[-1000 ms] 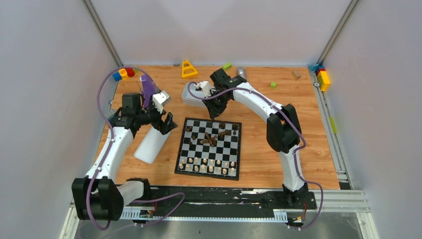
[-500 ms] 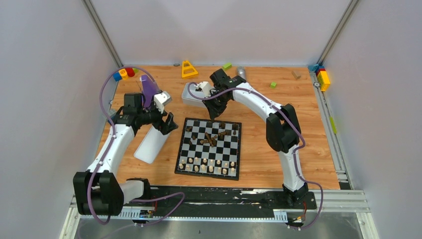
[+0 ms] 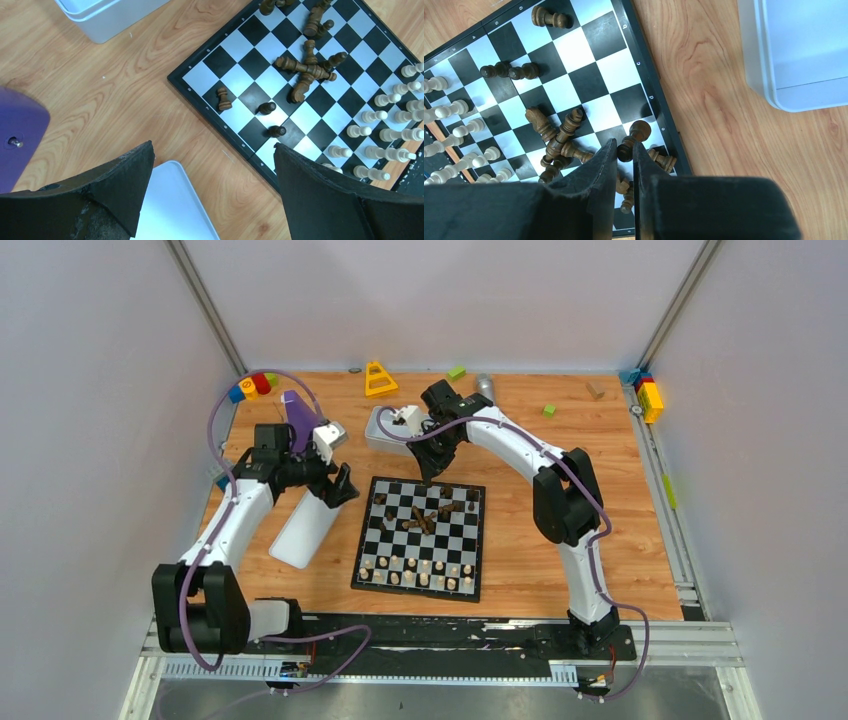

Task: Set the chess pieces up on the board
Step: Place the chess piece on the chessboard.

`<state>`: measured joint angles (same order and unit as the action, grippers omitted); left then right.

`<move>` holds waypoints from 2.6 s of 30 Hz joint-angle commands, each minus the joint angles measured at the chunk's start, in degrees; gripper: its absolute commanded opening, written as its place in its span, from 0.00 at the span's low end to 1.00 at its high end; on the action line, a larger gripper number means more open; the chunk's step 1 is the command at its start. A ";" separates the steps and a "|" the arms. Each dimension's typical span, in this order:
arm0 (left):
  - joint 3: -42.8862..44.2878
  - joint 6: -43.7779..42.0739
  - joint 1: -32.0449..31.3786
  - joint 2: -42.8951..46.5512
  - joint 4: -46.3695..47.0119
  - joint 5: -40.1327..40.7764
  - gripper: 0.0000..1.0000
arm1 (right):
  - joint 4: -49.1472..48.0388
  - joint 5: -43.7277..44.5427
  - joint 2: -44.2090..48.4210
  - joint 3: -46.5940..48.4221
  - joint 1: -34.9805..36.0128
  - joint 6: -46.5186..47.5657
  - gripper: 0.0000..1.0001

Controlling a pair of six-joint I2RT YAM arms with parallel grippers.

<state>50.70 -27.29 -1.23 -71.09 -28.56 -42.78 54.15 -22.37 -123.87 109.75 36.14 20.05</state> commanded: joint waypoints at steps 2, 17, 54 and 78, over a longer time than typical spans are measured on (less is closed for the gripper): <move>5.10 -1.19 0.36 -3.04 0.43 0.46 0.96 | -1.06 0.66 0.54 0.59 0.16 0.31 0.03; 17.56 5.51 0.36 -17.67 -0.53 3.73 0.95 | -1.20 2.18 0.23 -1.03 0.16 1.10 0.03; 19.53 7.78 0.36 -21.76 -1.06 5.37 0.94 | -1.18 0.93 1.62 -3.23 0.16 2.18 0.04; 19.35 7.61 0.36 -21.16 -1.24 5.35 0.94 | -0.80 0.32 1.21 -3.10 0.24 2.09 0.05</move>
<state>68.03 -20.21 -1.23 -93.23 -29.67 -36.99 54.00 -21.12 -123.87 106.52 36.14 21.54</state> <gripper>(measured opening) 0.942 0.152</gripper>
